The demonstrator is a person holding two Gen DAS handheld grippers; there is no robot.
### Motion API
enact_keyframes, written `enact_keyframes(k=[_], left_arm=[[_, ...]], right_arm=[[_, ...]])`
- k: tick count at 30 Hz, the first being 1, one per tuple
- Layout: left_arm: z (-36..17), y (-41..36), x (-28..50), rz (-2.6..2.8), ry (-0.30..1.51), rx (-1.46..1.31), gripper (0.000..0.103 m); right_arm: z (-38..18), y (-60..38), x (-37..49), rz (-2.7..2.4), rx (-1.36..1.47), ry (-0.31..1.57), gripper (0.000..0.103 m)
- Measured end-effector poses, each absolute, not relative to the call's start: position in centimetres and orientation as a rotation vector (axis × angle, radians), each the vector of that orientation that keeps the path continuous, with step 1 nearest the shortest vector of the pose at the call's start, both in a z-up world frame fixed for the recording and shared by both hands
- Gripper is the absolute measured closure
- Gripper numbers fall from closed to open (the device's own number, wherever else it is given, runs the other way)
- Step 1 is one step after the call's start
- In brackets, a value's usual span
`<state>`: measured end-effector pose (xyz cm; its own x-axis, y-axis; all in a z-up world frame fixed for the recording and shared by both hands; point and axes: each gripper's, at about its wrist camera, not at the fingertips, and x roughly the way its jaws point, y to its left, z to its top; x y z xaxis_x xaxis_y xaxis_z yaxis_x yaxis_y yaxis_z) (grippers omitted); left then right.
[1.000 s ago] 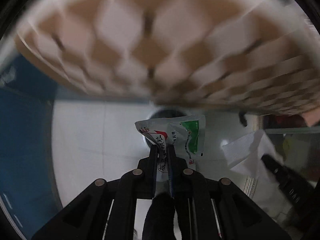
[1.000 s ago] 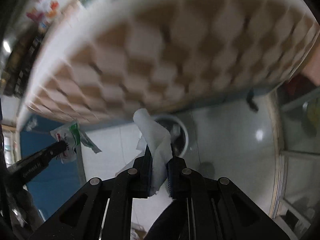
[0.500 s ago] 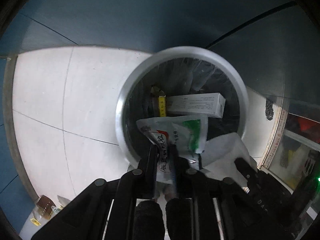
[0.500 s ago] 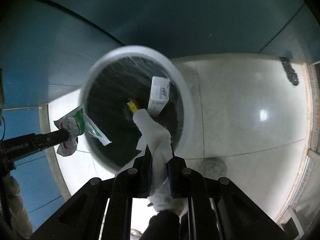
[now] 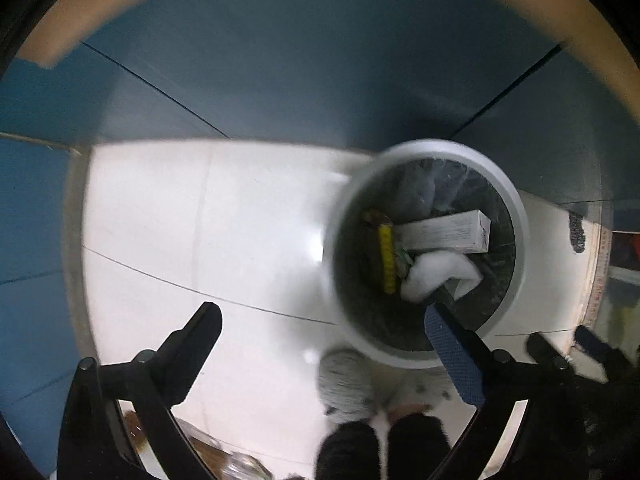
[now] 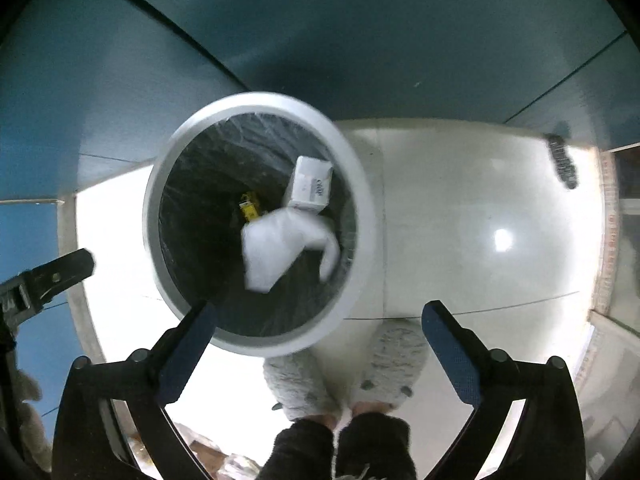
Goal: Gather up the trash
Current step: 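Lower both tools over the bin and release the wrapper and tissue, then grasp the green medicine box with the left tool while the right grasps the receipt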
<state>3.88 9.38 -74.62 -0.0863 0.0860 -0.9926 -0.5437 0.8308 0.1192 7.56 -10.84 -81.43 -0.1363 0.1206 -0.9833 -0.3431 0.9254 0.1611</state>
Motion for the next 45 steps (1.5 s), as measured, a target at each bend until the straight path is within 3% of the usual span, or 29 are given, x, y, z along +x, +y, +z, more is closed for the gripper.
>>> enact_keyframes(k=[11,19,28,38,45], left_arm=[[-58.0,6.3,-0.4,0.563,1.480,-0.302,0.000],[-44.5,3.7,-2.6,0.540,1.413,-0.332,0.000],[-32.9,1.6,-4.1,0.486,1.365,-0.315,0.000],[-25.1,1.3,-4.8,0.400,1.252,-0.316,0.000],[-21.9,2.0,2.6,0.401,1.147,-0.241,0.000]], right_arm=[[-66.1,-12.8,4.7,0.372,-0.197,1.616,0.000],[-47.9,-15.6,3.2,0.366,-0.179,1.516,0.000],[-30.7,-17.7,1.2,0.388,-0.164,1.432,0.000],[-20.7,-18.5,-0.7,0.395,-0.100,1.348,0.000],[-17.5,-19.2,3.8,0.375,0.046,1.289,0.000]])
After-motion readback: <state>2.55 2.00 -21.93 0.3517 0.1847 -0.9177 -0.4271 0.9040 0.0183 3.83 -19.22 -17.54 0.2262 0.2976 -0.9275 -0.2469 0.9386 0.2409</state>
